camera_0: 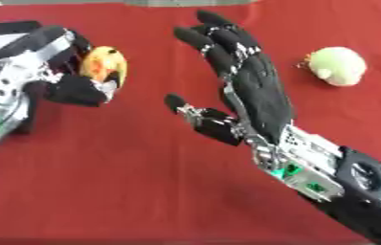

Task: Pick up the objects with one hand, pass them to the other hand, and then place them into the box on the other side of the table.

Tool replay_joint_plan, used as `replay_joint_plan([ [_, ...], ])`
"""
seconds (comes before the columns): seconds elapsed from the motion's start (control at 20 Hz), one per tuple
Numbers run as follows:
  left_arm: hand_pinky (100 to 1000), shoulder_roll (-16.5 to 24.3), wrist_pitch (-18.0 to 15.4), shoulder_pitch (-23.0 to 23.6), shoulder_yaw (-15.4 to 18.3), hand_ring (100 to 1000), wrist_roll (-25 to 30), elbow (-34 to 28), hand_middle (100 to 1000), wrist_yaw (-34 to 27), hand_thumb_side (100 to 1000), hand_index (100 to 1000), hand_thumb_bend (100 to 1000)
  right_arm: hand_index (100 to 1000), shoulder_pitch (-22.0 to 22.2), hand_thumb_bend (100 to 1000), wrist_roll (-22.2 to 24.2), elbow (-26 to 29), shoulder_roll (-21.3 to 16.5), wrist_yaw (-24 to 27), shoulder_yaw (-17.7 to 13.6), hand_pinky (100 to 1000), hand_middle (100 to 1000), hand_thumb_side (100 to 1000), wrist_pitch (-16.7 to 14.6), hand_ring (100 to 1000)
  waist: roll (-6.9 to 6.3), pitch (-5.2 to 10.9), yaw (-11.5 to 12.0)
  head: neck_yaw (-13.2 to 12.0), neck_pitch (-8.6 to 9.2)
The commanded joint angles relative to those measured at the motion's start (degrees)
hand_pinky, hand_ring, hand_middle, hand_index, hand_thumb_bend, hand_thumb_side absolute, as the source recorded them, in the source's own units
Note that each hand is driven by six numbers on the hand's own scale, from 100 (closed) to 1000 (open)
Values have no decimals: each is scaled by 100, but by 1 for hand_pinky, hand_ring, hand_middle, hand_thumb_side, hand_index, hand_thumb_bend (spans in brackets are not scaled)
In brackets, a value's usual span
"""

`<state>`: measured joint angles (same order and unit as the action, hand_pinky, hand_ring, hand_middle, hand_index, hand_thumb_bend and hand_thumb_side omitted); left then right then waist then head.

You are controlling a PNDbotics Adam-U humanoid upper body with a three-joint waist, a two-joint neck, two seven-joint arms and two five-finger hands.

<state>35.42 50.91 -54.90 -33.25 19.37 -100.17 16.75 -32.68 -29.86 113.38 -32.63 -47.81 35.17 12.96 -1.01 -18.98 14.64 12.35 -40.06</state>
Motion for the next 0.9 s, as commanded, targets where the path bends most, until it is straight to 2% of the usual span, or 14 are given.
replay_joint_plan([
  [0.05,739,398,105,17,275,617,-135,-41,552,-155,245,404,100,816,-29,539,-43,121,-142,136,-118,780,659,100,-21,854,-24,116,-11,-93,72],
  [0.5,739,1014,90,415,859,622,-779,140,557,-465,244,410,100,806,72,554,12,121,-182,216,-138,769,640,100,101,846,3,71,-51,-413,234],
  [0.7,739,1122,21,684,1226,625,-1214,363,560,-682,245,413,100,804,76,549,98,121,-173,362,-157,760,635,100,318,851,31,28,-71,-592,318],
  [0.9,736,1159,-113,836,1533,626,-1586,574,559,-936,246,414,100,801,76,550,23,121,-163,463,-172,758,631,100,373,850,71,2,-78,-752,358],
])
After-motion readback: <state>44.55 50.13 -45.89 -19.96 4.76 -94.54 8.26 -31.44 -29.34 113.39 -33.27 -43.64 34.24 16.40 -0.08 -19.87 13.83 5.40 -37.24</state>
